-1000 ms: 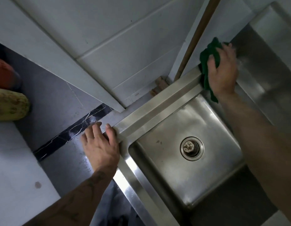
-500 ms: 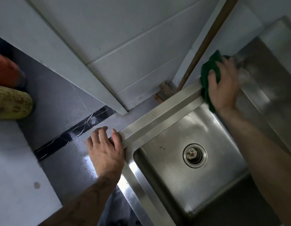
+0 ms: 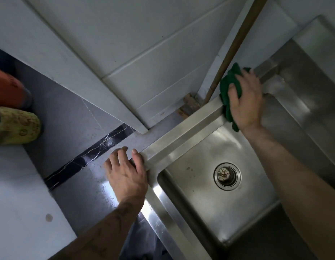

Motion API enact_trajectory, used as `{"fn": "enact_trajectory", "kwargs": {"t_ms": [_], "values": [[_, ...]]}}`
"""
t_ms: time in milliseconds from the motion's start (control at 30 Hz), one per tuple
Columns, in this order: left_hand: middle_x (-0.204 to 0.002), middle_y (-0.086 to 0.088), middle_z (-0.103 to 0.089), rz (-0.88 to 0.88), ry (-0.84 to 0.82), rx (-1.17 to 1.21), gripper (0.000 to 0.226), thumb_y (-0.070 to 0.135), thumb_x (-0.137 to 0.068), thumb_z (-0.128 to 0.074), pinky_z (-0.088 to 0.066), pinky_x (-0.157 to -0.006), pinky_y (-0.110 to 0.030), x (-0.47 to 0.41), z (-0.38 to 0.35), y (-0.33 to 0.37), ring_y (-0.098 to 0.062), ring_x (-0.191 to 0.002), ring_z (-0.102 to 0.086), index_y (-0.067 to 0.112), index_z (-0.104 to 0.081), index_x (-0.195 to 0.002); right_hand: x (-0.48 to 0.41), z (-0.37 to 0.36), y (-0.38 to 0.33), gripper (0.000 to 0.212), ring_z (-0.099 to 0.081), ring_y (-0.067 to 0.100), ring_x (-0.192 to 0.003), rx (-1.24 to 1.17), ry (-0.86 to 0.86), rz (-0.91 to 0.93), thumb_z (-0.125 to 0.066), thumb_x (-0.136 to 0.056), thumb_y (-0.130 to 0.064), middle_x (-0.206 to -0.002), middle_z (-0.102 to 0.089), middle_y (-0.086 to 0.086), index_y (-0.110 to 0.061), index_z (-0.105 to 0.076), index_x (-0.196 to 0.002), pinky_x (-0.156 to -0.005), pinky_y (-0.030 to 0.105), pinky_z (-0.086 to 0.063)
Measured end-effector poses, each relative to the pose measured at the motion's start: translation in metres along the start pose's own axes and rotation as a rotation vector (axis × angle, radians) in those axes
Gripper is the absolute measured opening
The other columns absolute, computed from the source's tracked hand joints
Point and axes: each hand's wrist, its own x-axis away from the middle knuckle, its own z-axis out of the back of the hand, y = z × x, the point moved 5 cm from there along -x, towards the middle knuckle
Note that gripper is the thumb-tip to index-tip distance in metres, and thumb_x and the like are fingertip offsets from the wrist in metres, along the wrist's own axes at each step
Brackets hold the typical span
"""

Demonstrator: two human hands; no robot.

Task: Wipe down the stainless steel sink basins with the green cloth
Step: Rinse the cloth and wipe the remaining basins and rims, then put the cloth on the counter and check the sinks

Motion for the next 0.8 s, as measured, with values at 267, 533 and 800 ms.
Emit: {"fn": "enact_trajectory", "kwargs": {"t_ms": [267,533,800], "values": [[-0.141,-0.007,-0.052,0.043,-0.072,0.136,0.048,0.043,-0.108,-0.035,-0.029,-0.106,-0.039,-0.004,-0.001,0.0,-0.028,-0.123,-0.043,0.013,-0.054,-0.141,0.138,-0.046,-0.119,0.038,-0.037,0.024,-0.152,-0.137,-0.146,0.146,-0.057,-0.106,-0.024,-0.154,-0.054,0.008,-0.01,-0.061,-0.141,-0.129,0.05,-0.022],[-0.149,-0.001,-0.054,-0.039,-0.065,0.88,0.059,0.046,-0.113,-0.018,-0.04,-0.111,-0.029,0.005,0.038,-0.016,-0.012,-0.131,-0.052,0.016,-0.043,-0.157,0.218,-0.066,-0.21,0.043,-0.046,0.018,-0.146,-0.228,-0.252,0.104,-0.043,-0.105,-0.035,-0.143,-0.065,0.001,-0.014,-0.072,-0.129,-0.127,0.041,-0.028],[-0.16,0.021,-0.035,-0.615,-0.344,0.907,0.042,0.046,-0.113,-0.031,-0.029,-0.127,-0.031,0.006,0.074,-0.071,-0.004,-0.152,-0.034,0.038,-0.048,-0.15,0.268,-0.02,-0.25,0.033,-0.058,0.011,-0.128,-0.467,-0.231,-0.135,-0.05,-0.108,-0.026,-0.136,-0.066,0.001,-0.011,-0.065,-0.134,-0.116,0.029,-0.041]]}}
